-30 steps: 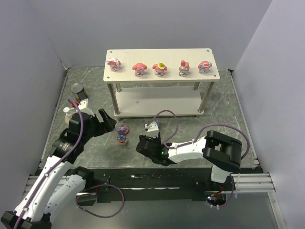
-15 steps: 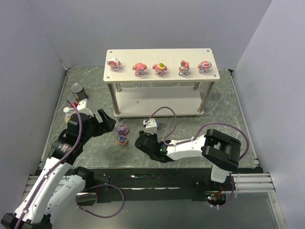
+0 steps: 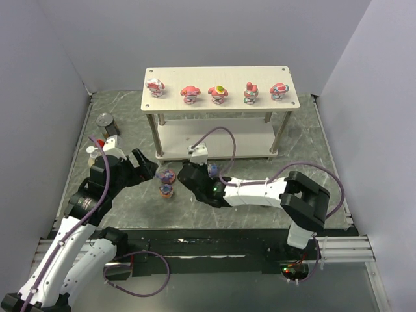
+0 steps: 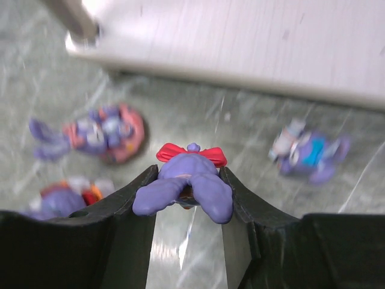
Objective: Place and organize the plastic toys onto the shelf
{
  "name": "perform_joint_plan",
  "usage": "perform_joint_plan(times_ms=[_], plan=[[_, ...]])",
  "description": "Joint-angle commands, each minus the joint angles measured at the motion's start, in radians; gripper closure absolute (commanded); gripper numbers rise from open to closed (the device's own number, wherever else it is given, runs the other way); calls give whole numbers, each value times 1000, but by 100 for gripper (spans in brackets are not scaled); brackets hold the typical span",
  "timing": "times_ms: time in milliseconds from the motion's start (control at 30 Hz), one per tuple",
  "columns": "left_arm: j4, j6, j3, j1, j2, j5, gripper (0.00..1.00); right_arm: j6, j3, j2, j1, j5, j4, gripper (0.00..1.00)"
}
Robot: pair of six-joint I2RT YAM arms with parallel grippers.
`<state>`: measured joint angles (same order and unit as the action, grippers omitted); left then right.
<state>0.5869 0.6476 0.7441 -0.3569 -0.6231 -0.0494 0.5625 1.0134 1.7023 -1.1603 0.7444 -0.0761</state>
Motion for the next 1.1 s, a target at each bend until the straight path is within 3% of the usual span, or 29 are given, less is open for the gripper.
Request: perform_joint_plan(times_ms=[0,367,1067], plan=[[-39,-6,0,6,14,10,4,-85,97,23,56,59,-42,93],[-41,-8,-2,6,11,13,4,-105,221,146,131,76,-42,92],[-42,-9,0,6,-6,17,4,-150,231,279,172,145,-196,90]])
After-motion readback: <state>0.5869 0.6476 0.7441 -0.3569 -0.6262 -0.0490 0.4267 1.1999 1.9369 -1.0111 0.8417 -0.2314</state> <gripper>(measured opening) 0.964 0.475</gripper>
